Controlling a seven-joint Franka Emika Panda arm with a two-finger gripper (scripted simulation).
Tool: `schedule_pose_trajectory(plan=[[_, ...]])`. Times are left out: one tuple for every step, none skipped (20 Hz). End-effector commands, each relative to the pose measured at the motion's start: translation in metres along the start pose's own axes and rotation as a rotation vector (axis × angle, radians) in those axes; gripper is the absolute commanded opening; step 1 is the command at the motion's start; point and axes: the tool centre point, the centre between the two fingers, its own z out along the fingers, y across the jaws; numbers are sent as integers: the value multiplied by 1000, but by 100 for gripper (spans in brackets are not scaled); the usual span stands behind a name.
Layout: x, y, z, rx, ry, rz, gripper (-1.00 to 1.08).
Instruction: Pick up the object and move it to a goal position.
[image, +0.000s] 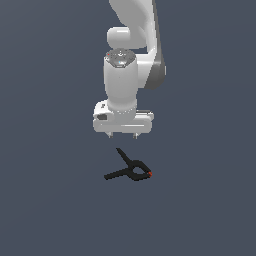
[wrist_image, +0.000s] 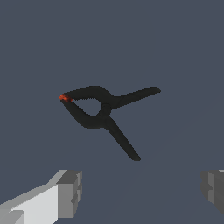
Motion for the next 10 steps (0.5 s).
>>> schedule_pose_trajectory(plan=[[0,0,0,0,0,0,28],[0,-1,0,0,0,-2,28],[0,-2,0,1,-1,-6,28],[-1,-5,0,2,-2,-13,28],[-1,-9,1,3,-3,-23,28],[-2,-12,1,4,-4,-33,28],[-2,-15,1,4,-5,-39,28],[-2,-16,1,5,-5,-42,28],[-2,-16,1,5,-5,-42,28],[-2,-15,1,5,-5,-40,28]])
